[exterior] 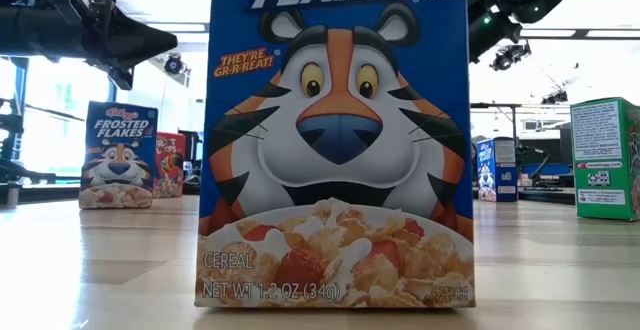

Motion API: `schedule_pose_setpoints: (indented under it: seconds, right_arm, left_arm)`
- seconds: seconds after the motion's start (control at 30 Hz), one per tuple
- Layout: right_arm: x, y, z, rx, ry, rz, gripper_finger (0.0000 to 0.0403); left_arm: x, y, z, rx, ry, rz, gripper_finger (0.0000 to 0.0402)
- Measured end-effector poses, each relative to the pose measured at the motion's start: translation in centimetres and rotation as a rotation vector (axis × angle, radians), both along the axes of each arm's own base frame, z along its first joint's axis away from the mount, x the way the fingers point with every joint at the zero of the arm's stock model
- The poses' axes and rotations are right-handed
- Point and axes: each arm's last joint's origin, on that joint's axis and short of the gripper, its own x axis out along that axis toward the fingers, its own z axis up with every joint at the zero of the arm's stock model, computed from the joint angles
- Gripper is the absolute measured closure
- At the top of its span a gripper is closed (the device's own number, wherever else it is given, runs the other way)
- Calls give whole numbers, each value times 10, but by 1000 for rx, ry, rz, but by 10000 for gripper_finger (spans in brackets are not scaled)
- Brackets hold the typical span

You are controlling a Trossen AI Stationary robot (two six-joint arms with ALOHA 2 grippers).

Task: Stack cereal on shelf
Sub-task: Put the middle green cereal box on the shelf, then put the middle blue cereal box on the shelf

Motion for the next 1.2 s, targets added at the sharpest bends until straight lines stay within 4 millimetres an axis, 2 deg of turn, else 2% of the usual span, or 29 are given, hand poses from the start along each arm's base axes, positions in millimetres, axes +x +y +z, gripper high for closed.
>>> schedule_pose_setpoints:
  seconds: [0.4, 0.7, 0.8, 0.93, 1.03, 1.2]
  right_arm:
    - [-1, -2, 4, -46, -12, -75, 379]
    - [-1, 0, 6, -36, -19, -15, 380]
    - [-4, 11, 12, -31, -5, 96, 380]
    - [-9, 35, 19, -91, 13, 177, 393]
    - [-11, 54, 9, -170, -28, 191, 400]
    - [-16, 90, -15, -311, -229, 303, 402]
  left_arm:
    - [0, 0, 0, 0, 0, 0, 390]
    - [0, 0, 1, -5, -10, 1, 390]
    - [0, 0, 3, -12, -33, -1, 390]
    - [-1, 0, 10, 17, -42, -2, 395]
    - [-2, 0, 22, 32, -72, -5, 400]
    - [0, -1, 43, 57, -24, -24, 401]
